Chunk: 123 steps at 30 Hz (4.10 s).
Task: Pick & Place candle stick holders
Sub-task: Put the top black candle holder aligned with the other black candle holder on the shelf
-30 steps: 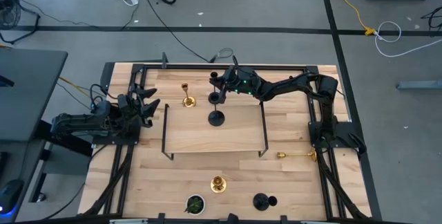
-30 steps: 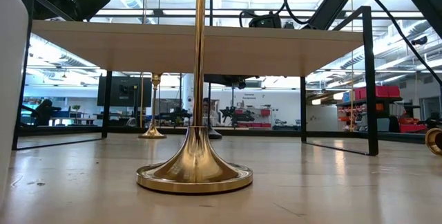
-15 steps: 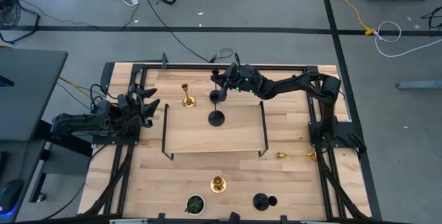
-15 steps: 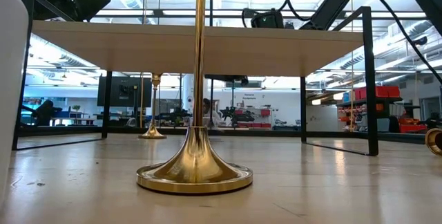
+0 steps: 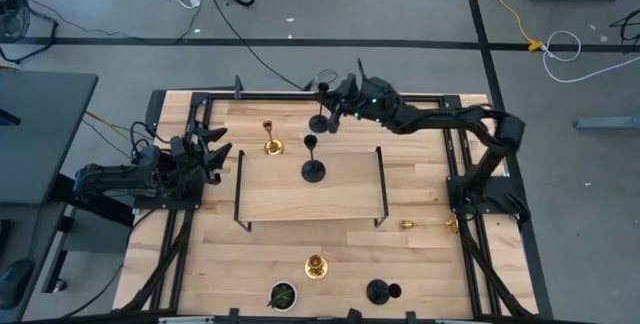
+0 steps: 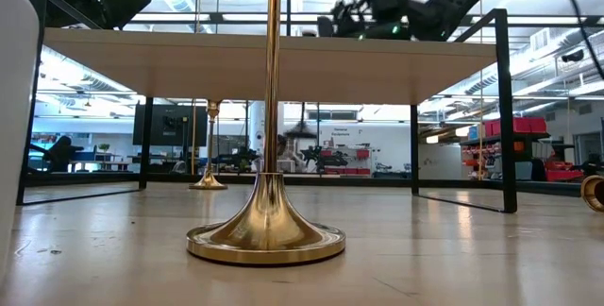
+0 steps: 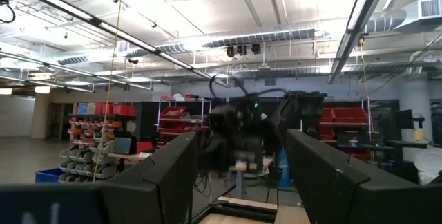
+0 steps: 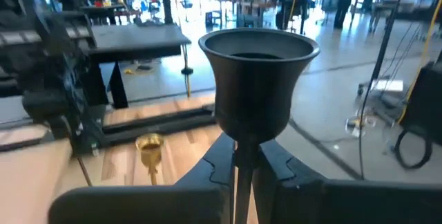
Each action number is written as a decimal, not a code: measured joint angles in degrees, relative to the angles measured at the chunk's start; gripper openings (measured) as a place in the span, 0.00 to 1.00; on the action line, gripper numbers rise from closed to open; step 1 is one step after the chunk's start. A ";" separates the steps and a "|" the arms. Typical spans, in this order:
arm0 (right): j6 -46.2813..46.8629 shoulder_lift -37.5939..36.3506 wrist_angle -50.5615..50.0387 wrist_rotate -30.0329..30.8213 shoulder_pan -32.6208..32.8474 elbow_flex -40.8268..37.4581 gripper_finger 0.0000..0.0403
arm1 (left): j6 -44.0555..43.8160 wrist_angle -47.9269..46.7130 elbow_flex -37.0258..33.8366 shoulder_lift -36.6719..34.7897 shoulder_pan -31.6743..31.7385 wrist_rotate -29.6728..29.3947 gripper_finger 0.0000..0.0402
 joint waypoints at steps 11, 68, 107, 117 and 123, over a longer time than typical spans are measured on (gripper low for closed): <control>-0.95 -16.64 -12.77 0.90 0.20 0.00 0.05 | 0.00 0.02 0.00 0.01 0.00 0.01 0.55; 0.97 -38.62 -26.31 20.56 27.23 -15.05 0.05 | -0.02 -0.59 0.00 0.02 -0.01 -0.02 0.55; 1.05 -35.26 -22.28 20.76 27.23 -16.02 0.19 | -0.01 -0.60 0.00 -0.01 -0.01 -0.26 0.55; 1.56 -35.26 -21.77 20.76 27.22 -16.02 0.25 | -0.02 -0.55 0.00 0.00 0.00 -0.26 0.55; -0.39 -35.26 -20.88 20.76 27.23 -16.02 0.31 | 0.00 -0.50 0.00 -0.01 0.00 -0.26 0.55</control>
